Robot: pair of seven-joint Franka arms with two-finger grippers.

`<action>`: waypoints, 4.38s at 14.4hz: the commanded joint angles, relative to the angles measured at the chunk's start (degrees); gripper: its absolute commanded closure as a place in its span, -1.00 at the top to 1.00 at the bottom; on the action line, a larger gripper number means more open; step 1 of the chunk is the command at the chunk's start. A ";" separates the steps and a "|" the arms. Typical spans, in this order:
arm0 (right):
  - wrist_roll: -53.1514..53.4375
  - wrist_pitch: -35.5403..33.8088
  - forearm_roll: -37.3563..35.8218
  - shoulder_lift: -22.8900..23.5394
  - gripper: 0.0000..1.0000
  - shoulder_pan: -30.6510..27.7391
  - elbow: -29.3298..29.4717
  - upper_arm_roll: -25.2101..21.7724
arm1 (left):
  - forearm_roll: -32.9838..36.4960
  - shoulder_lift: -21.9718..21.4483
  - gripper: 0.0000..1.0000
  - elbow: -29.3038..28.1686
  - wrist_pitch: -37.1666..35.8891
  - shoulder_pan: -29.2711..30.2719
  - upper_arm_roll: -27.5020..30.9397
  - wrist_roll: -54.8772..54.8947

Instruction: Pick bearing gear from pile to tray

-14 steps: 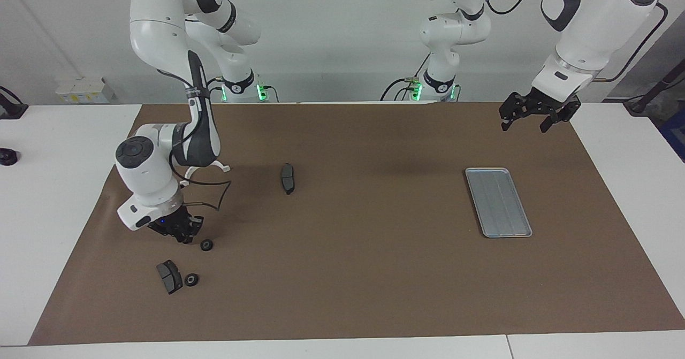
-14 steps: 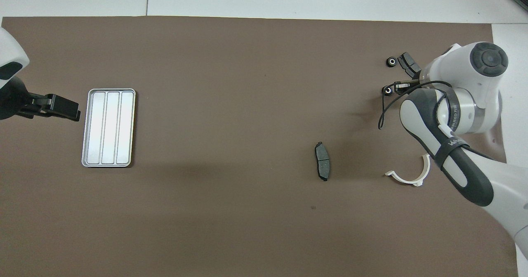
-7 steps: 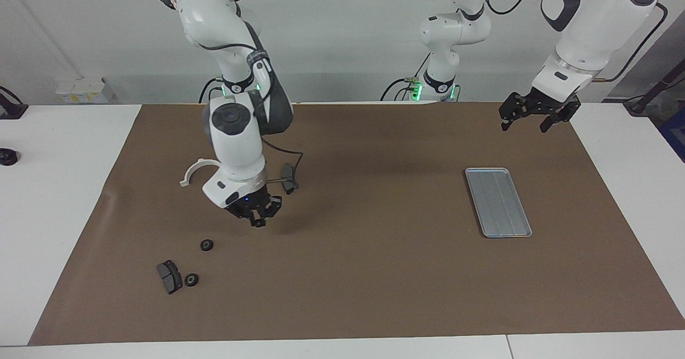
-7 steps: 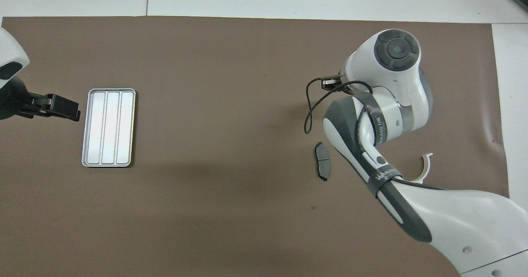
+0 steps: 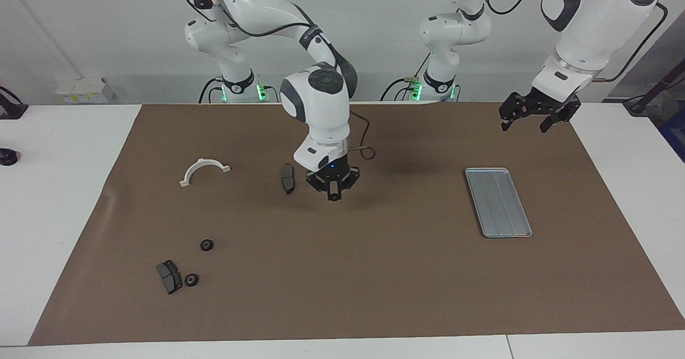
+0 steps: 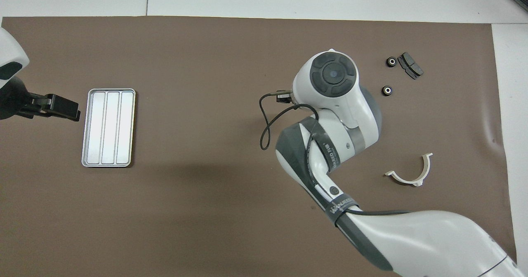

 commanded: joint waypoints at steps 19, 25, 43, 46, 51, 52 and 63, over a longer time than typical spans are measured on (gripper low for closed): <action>5.57 15.58 -1.13 8.72 0.83 1.20 0.63 -1.84 | -0.60 1.92 1.00 -11.95 24.99 -7.46 -0.34 -20.38; -7.84 14.36 -1.22 9.07 0.83 -14.45 0.63 -1.76 | 2.92 8.61 1.00 -15.37 35.20 -16.70 -0.26 -37.01; -24.76 9.44 -1.14 7.93 0.50 -29.94 -4.65 -1.76 | 10.57 18.38 -0.09 -23.11 49.19 -26.82 -0.43 -63.30; -24.41 5.84 -1.05 7.40 0.32 -30.03 -4.65 -1.76 | 10.66 18.47 -1.00 -23.11 49.98 -26.38 -0.43 -62.69; -24.93 4.77 -1.05 7.14 0.18 -31.35 -4.82 -1.67 | 10.66 16.29 -1.00 -20.05 43.86 -24.20 -0.34 -60.42; -24.93 4.69 -1.05 7.05 0.16 -31.44 -4.91 -1.67 | 10.57 13.92 -1.00 -19.95 41.56 -22.09 -0.60 -57.88; -24.58 4.69 -0.17 5.47 -0.07 -31.17 -9.13 -1.49 | 0.21 9.32 -1.00 -22.05 41.09 7.09 -0.61 -8.05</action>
